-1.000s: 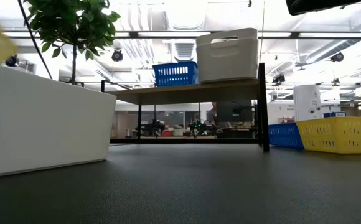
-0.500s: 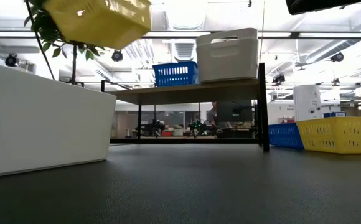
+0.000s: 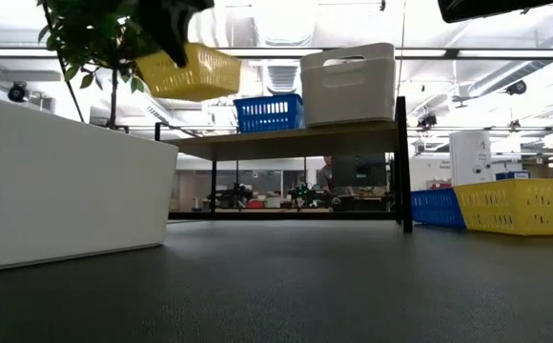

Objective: Stack baskets on shelf by color
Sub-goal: Put the left yellow bin on the shelf

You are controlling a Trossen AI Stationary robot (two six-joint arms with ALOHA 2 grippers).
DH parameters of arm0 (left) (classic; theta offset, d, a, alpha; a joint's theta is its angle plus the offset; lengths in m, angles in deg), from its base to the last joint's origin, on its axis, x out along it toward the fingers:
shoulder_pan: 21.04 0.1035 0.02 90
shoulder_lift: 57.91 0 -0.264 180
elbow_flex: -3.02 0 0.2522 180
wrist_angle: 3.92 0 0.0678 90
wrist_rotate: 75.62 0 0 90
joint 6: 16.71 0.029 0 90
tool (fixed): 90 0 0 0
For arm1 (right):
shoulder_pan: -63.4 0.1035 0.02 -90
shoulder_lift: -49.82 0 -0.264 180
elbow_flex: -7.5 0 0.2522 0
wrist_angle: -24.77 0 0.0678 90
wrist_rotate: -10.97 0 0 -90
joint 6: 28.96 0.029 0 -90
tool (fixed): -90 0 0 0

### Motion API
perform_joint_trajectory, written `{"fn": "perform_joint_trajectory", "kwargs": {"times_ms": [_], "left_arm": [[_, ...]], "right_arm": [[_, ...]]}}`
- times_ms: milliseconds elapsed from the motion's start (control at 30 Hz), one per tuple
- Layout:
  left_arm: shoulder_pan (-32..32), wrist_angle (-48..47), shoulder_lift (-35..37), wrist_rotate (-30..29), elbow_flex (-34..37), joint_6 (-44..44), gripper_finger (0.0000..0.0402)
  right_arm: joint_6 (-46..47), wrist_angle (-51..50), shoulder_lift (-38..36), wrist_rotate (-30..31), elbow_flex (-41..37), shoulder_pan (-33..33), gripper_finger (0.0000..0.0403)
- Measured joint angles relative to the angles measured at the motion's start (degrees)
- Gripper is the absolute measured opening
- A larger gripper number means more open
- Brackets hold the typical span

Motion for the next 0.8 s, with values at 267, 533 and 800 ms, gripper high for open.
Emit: {"fn": "perform_joint_trajectory", "kwargs": {"times_ms": [267,533,800], "left_arm": [[7.32,2.29,0.04,0.98,2.44,3.46,0.0],[9.76,7.79,0.02,1.09,2.87,9.31,0.0],[12.37,10.88,0.02,1.16,2.87,13.38,0.0]], "right_arm": [[0.0,-0.41,0.0,0.0,0.0,0.0,0.0009],[0.0,-0.45,0.0,-0.01,0.0,0.0,0.0009],[0.0,-0.42,0.0,-0.02,0.0,0.0,0.0009]]}}
